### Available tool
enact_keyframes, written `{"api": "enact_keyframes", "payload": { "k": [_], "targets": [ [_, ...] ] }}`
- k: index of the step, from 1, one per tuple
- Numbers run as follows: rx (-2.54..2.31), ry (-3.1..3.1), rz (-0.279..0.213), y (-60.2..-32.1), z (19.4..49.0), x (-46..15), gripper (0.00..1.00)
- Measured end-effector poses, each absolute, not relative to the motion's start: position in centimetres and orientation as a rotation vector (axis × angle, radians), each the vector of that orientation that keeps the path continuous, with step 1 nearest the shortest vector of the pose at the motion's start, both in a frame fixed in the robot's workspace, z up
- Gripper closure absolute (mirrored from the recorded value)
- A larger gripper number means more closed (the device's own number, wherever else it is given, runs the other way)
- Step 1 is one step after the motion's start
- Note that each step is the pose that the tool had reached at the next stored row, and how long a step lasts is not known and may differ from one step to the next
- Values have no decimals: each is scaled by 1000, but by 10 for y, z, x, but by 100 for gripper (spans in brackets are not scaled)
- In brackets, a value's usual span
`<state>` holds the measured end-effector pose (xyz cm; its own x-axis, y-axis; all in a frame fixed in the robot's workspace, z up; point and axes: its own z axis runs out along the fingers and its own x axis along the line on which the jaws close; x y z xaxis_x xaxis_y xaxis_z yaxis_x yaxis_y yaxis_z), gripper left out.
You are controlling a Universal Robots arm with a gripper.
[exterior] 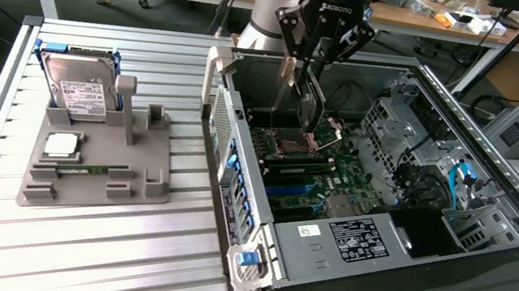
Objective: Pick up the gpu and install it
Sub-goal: 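Pick up the gpu and move the gpu toward the slot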
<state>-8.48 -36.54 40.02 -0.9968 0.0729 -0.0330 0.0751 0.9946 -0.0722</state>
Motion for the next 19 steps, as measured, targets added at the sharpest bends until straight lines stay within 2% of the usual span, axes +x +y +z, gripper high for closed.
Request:
{"api": "enact_keyframes", "payload": {
  "k": [19],
  "targets": [
    [115,3107,-122,-365,396,-78,73]
  ]
}}
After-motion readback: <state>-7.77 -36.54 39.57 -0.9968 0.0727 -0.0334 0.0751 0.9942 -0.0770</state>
